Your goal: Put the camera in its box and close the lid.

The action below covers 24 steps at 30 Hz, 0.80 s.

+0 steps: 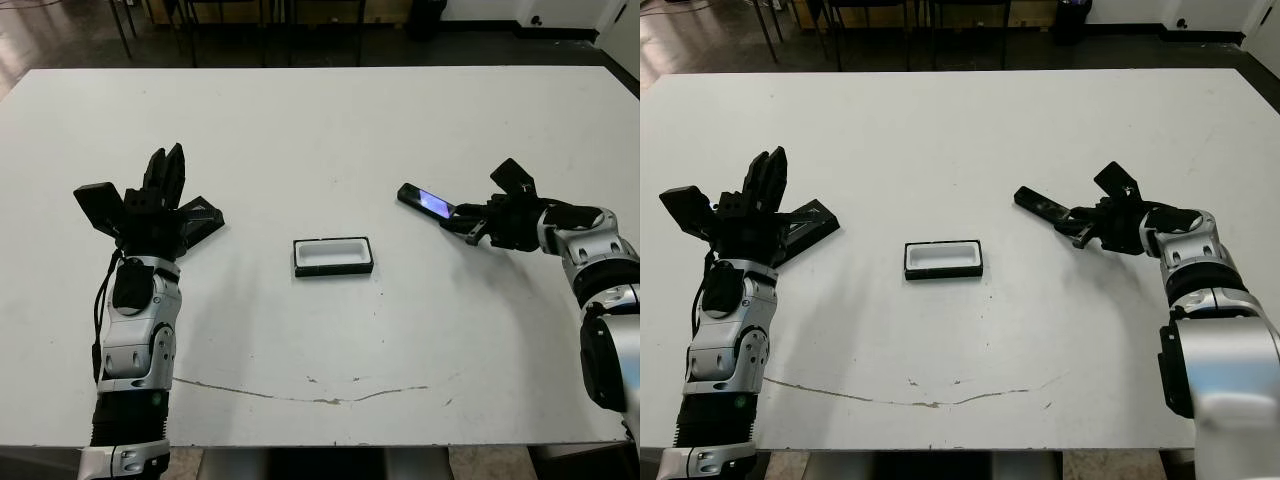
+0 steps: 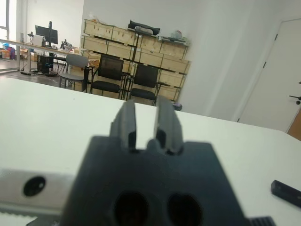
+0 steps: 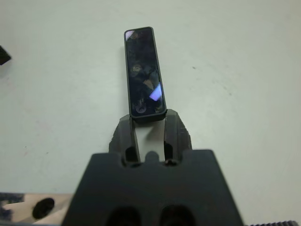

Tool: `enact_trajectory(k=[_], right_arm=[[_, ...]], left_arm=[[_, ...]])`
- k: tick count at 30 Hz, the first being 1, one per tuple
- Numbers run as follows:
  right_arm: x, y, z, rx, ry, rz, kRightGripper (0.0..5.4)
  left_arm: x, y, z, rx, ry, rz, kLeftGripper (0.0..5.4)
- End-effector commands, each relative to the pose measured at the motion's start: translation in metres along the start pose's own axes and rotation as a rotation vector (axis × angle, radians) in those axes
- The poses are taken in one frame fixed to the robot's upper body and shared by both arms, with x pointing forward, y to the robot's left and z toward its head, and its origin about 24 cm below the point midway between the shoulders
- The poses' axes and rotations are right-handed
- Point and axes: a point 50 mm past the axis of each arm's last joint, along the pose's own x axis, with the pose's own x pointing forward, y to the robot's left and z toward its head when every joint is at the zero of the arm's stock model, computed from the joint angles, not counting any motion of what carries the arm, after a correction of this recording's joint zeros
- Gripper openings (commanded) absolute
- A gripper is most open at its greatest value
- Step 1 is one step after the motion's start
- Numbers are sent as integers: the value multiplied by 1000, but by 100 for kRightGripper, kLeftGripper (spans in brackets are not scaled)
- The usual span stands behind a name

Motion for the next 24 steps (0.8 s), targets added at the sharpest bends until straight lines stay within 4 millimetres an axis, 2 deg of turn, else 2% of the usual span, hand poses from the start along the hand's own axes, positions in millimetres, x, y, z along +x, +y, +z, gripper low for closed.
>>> enact_trajectory(k=[1,4,10,16,24], right_arm=[[2,11,-14,87,-44,31,0],[0,10,-7,104,-152,40,0],[-7,7,22,110,-334,161,0],[-6,15,52,79,-408,315,0],[1,27,64,19,-382,397,0]], left_arm=[[-5,2,-8,6,44,13,0],[-6,3,-8,6,48,15,0],[-6,2,-9,-3,51,12,0],[-6,-1,-10,-7,55,13,0],[-8,-1,-11,4,56,19,0]])
